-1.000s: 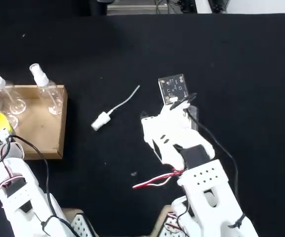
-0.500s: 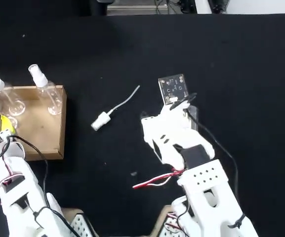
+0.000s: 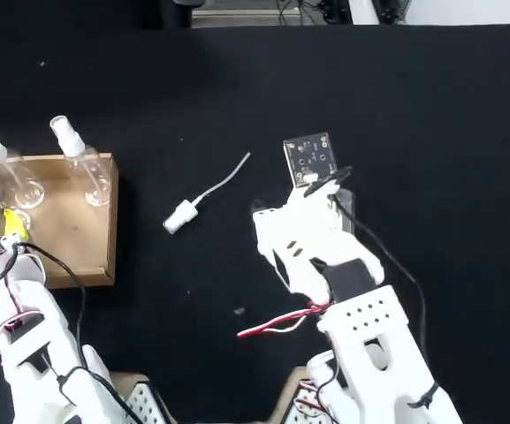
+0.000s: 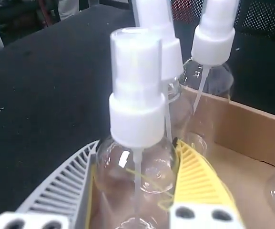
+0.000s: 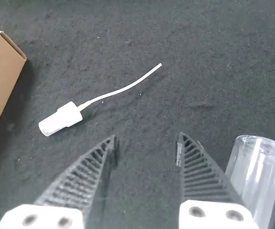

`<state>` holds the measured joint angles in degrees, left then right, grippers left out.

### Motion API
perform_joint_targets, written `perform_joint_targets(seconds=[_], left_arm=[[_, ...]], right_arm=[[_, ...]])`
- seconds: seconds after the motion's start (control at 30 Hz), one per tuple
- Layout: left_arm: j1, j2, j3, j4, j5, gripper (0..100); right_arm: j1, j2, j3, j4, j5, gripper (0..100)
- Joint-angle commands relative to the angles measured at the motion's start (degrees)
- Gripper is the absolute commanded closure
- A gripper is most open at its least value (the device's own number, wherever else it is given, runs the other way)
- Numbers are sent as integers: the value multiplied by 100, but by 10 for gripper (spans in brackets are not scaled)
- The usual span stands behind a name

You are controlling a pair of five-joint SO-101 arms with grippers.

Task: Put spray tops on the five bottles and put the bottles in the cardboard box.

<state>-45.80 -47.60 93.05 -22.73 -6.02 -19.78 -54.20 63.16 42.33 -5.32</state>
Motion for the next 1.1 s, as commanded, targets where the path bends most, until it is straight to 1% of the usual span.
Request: perform_joint_targets(seconds=[0.0, 0.17, 0.53, 0.77, 1.07], left_arm=[[-110, 9, -295, -79, -53, 932], [-171, -18, -286, -79, -9, 780], [-505, -44, -312, -88, -53, 776], [-497, -44, -303, -88, -53, 643], [-514, -44, -303, -88, -53, 642]], right_arm=[[-44, -110, -31, -123, -18, 832], [-44, -110, -31, -123, -18, 832], [-44, -110, 22, -167, -18, 832], [-44, -110, 22, -167, -18, 832], [-44, -110, 22, -167, -18, 832]])
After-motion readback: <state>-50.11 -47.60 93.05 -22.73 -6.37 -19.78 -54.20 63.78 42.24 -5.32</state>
